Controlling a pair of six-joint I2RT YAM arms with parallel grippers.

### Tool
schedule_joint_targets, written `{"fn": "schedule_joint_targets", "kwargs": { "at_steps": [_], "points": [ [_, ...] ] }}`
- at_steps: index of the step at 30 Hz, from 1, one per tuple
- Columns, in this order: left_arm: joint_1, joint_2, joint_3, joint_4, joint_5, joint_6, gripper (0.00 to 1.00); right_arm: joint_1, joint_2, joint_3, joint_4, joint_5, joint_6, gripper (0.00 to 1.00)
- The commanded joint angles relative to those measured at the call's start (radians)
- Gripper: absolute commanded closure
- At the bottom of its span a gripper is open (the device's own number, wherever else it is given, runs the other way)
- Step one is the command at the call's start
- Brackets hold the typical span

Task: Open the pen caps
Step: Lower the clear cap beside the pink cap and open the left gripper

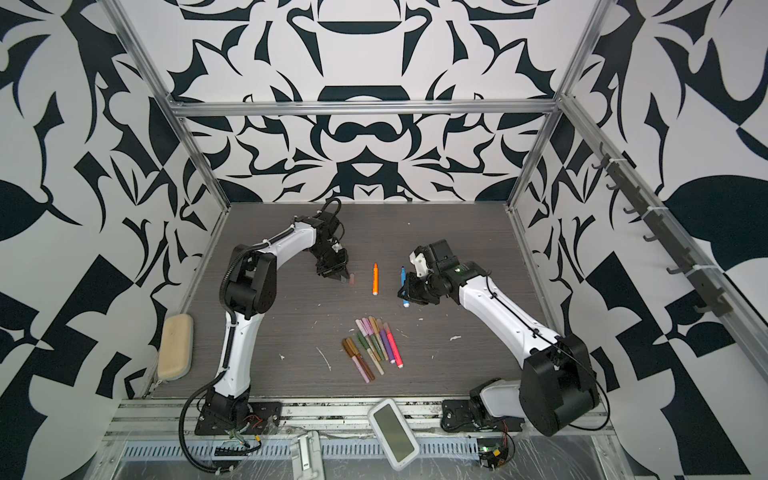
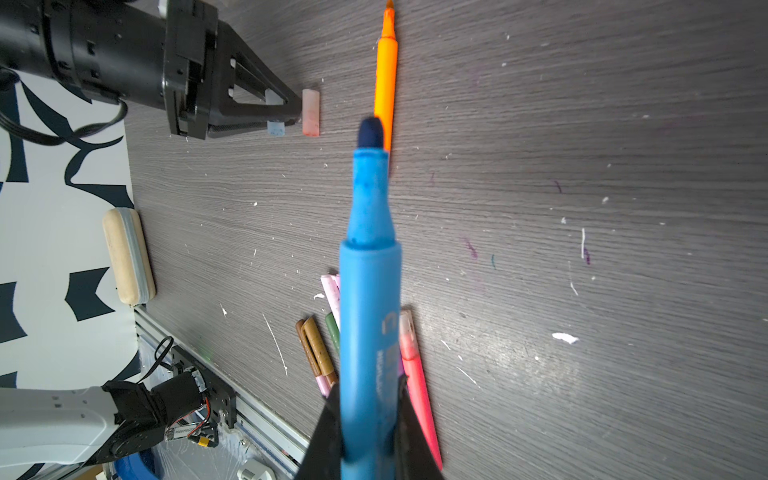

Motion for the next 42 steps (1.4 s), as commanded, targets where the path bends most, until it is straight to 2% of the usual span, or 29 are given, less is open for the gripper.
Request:
{"fn": "schedule_joint_targets", "kwargs": {
  "at_steps": [1,13,42],
  "points": [
    [-0.004,0.021,0.04,-0.034,0.015,-0.012,0.83,-0.003,-0.021,0.004,0.006,-0.009,-0.008,1.0],
    [-0.003,0.023,0.059,-0.041,0.01,-0.017,0.77,-0.008,0.007,0.022,0.004,-0.023,-0.027,1.0],
    [-0.003,0.003,-0.007,-0.023,0.029,-0.017,0.77,-0.01,0.019,0.021,0.007,-0.034,-0.031,1.0]
  ]
}}
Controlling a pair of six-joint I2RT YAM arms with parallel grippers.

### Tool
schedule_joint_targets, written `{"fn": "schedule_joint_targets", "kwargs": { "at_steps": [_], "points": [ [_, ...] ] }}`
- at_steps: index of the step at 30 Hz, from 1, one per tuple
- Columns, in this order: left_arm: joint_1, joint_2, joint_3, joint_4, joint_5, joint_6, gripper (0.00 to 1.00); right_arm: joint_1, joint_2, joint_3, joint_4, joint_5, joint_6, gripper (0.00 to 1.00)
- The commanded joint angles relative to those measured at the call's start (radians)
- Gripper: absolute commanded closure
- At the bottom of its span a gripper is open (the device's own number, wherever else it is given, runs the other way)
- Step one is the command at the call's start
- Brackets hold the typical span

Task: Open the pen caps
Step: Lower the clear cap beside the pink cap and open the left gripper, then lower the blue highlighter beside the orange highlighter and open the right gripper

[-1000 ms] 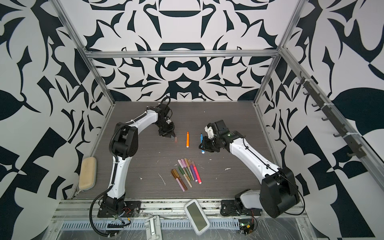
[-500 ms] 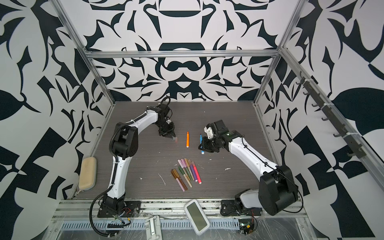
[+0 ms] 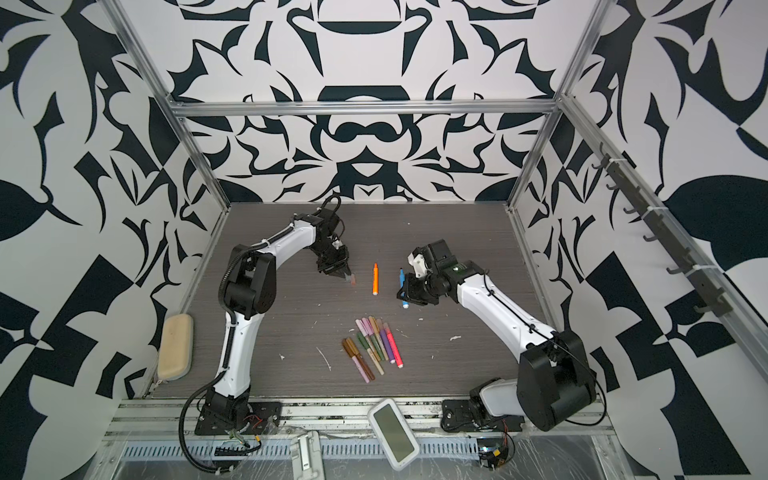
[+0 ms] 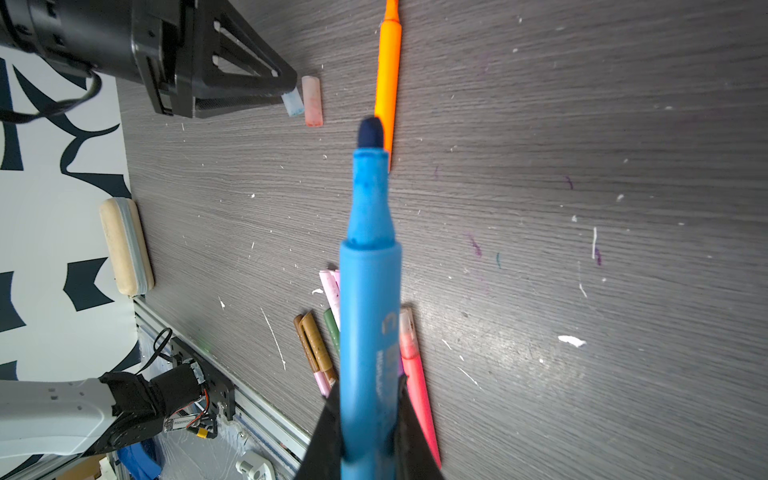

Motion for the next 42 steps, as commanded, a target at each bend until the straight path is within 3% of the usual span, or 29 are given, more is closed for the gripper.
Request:
{"fn": "schedule_joint_targets", "kwargs": {
  "at_steps": [1,17,25,33,42],
  "points": [
    [-0.005,0.002,-0.027,-0.029,0.017,0.002,0.77,-0.005,-0.006,0.02,0.008,-0.011,-0.009,1.0],
    [-0.005,0.0,-0.021,-0.024,0.019,-0.002,0.75,-0.005,0.0,0.007,0.016,-0.008,-0.013,1.0],
    [0.006,-0.048,-0.036,-0.003,0.038,-0.025,0.75,-0.006,0.031,-0.03,0.131,0.08,-0.125,1.0],
    [0.054,-0.229,-0.182,0.108,0.07,-0.098,0.75,-0.006,0.198,-0.001,0.303,0.088,-0.103,1.0],
    [0.109,-0.416,-0.401,0.208,0.087,-0.138,0.75,-0.008,0.408,0.13,0.343,0.04,-0.072,1.0]
  ]
}}
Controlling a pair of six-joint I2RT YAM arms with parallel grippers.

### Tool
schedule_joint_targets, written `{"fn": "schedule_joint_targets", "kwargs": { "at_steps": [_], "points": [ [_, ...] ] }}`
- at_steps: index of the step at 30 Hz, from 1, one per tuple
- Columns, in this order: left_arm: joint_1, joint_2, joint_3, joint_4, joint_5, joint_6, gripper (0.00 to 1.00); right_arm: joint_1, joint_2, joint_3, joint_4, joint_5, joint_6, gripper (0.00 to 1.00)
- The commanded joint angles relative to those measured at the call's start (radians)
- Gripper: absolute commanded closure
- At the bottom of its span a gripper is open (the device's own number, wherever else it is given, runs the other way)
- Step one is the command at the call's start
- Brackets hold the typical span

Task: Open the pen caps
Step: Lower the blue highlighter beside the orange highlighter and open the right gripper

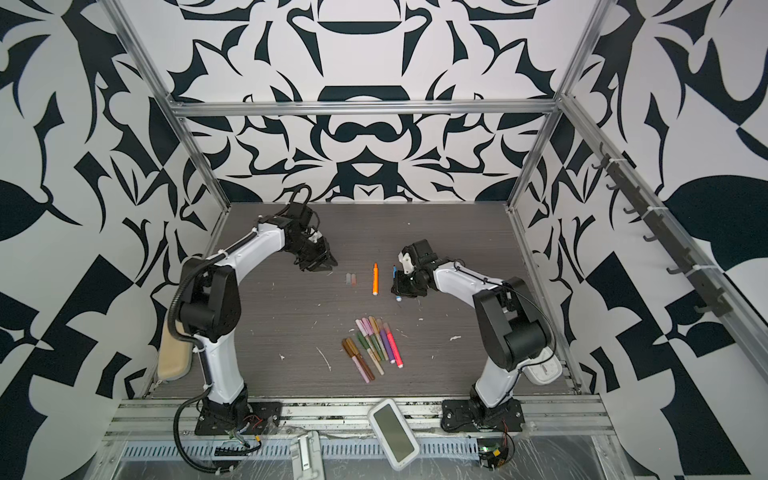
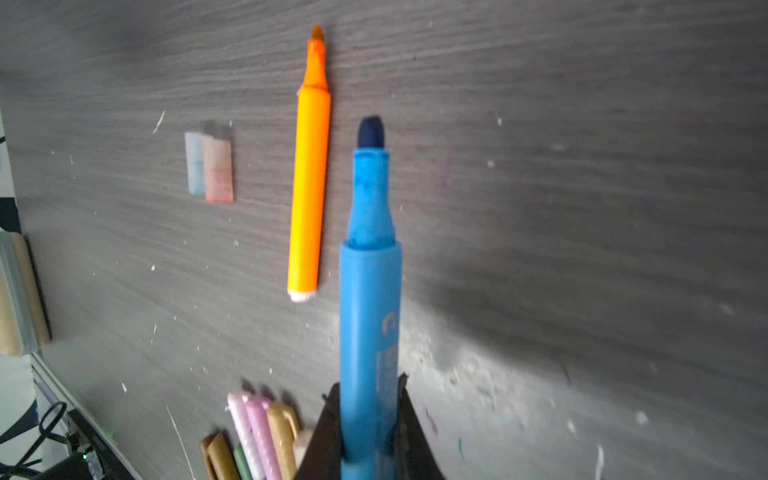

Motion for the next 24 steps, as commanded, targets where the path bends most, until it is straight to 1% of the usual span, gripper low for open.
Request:
{"fn": "schedule_joint_targets", "kwargs": {
  "at_steps": [1,7,13,19,24],
  "points": [
    [0.013,-0.043,-0.07,0.041,0.022,-0.03,0.75,-0.003,0.041,0.088,0.044,-0.043,0.011,1.0],
    [0.026,-0.062,-0.123,0.09,0.037,-0.048,0.75,-0.003,0.129,0.162,0.01,-0.079,0.006,1.0],
    [0.039,-0.06,-0.125,0.093,0.044,-0.039,0.75,-0.003,0.199,0.185,0.009,-0.128,0.02,1.0],
    [0.052,-0.056,-0.123,0.078,0.052,-0.025,0.75,-0.003,0.228,0.183,0.038,-0.136,0.05,1.0],
    [0.057,-0.048,-0.109,0.061,0.056,-0.015,0.75,-0.003,0.246,0.193,0.043,-0.142,0.055,0.95]
  ]
}}
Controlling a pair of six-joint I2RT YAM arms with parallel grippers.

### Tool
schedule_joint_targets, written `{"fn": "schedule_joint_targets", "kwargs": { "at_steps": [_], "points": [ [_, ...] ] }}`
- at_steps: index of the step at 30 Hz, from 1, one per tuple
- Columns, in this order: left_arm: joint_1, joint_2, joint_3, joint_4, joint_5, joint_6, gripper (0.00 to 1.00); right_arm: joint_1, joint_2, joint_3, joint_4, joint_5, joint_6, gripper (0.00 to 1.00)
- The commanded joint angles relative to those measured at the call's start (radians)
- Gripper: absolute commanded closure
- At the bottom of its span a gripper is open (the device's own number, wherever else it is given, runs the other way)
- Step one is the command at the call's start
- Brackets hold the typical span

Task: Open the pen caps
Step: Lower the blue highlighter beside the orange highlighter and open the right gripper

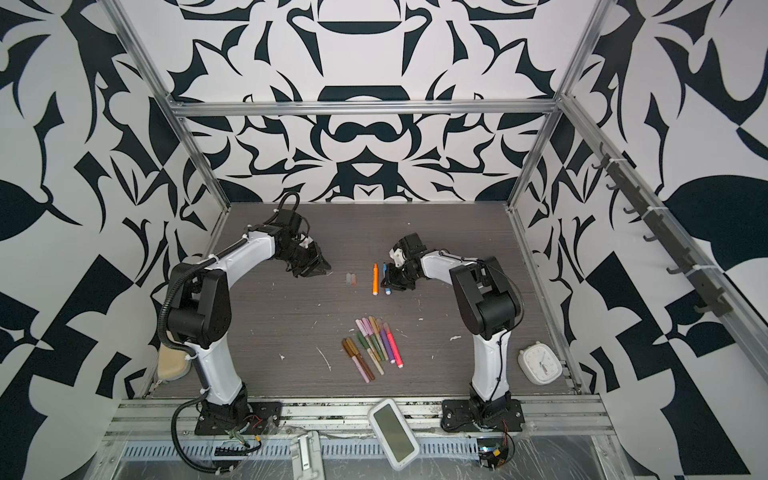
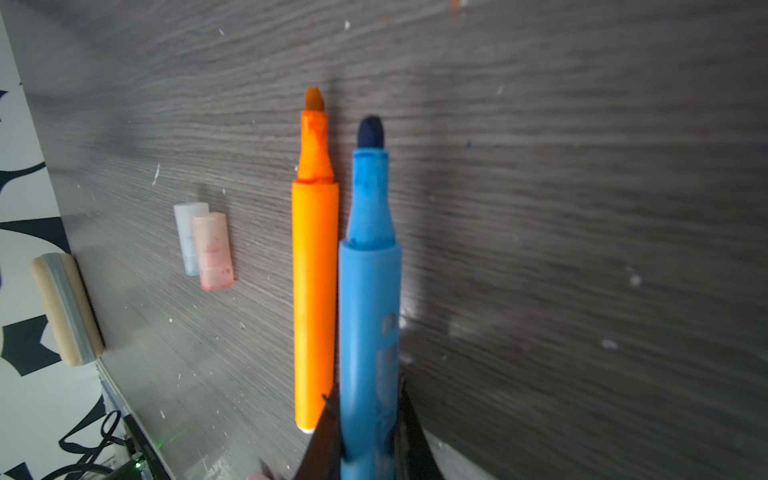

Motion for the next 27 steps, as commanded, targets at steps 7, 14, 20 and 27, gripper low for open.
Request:
{"fn": "schedule_joint_targets", "kwargs": {
  "at_steps": [7,14,20,27],
  "points": [
    [0.007,0.014,0.042,-0.054,0.015,0.032,0.75,0.004,0.012,0.024,0.029,-0.013,0.018,0.77],
    [0.007,0.027,0.06,-0.061,0.023,0.037,0.75,0.004,0.013,0.028,0.026,-0.011,0.02,0.7],
    [0.007,0.024,0.058,-0.06,0.023,0.037,0.75,0.003,0.006,0.025,0.021,-0.01,0.023,0.71],
    [0.007,0.014,0.039,-0.056,0.023,0.038,0.75,0.004,0.0,0.012,0.026,-0.008,0.026,0.79]
  ]
}}
